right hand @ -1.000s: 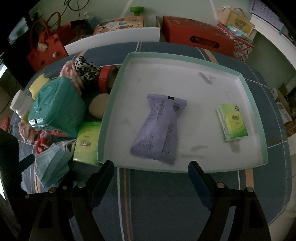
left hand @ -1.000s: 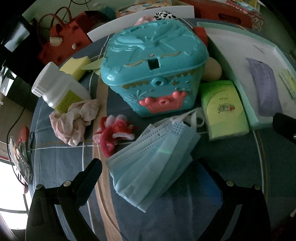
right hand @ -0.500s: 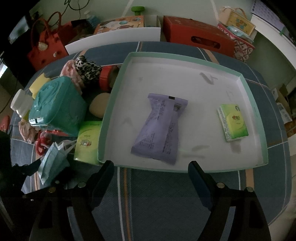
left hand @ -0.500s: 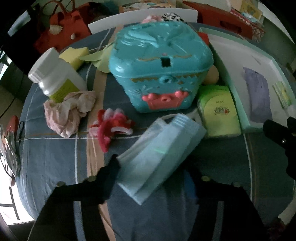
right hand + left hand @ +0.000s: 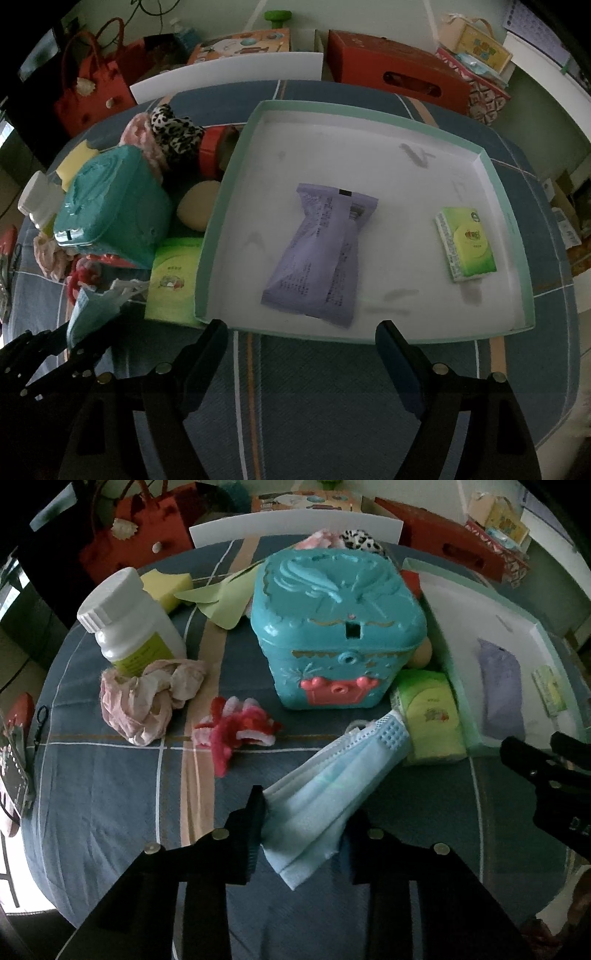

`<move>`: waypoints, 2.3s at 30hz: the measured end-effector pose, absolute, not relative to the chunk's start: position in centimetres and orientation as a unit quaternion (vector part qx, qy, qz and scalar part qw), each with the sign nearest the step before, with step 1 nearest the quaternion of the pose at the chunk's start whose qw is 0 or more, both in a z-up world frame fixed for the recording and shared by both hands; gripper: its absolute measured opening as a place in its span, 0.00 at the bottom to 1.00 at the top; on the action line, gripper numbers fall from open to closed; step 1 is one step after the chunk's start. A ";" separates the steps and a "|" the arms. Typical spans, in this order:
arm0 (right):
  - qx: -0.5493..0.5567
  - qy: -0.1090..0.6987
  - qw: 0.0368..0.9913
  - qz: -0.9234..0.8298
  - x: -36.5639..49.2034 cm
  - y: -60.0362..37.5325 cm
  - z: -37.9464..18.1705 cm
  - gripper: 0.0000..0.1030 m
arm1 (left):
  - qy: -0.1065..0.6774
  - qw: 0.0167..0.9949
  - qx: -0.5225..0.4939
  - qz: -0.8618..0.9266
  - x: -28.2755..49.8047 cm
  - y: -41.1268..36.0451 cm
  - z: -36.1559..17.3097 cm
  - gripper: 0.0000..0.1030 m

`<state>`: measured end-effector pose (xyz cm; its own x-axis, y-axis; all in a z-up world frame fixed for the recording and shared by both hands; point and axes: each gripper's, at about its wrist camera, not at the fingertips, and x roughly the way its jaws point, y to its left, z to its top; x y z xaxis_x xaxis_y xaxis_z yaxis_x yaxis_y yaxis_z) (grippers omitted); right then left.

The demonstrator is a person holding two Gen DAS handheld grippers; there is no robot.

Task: Organize soft objects
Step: 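Lift the blue face mask with the left tool and hold it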

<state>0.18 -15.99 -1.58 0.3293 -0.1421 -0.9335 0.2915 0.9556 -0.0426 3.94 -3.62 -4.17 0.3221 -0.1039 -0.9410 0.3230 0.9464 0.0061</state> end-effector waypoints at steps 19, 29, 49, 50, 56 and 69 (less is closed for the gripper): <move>0.055 0.564 0.818 -0.098 0.6 -13.6 -1.5 0.82 | 0.547 0.829 0.034 -0.111 3.7 1.1 0.0 0.34; 0.042 0.564 0.821 -0.081 0.4 -11.6 -1.6 0.82 | 0.542 0.834 -0.002 -0.103 3.8 4.7 1.3 0.34; 0.005 0.538 0.843 -0.003 1.2 -6.9 -1.4 0.83 | 0.536 0.839 -0.060 -0.075 4.3 13.4 1.8 0.34; 0.002 0.537 0.844 0.001 1.3 -6.6 -1.4 0.83 | 0.536 0.839 -0.063 -0.073 4.4 13.8 1.8 0.34; -0.008 0.534 0.845 0.015 1.6 -5.5 -1.9 0.82 | 0.537 0.838 -0.074 -0.064 4.2 14.9 1.7 0.34; 0.036 0.558 0.828 0.028 1.3 -6.6 -2.9 0.82 | 0.537 0.836 -0.086 -0.080 4.3 13.4 1.1 0.34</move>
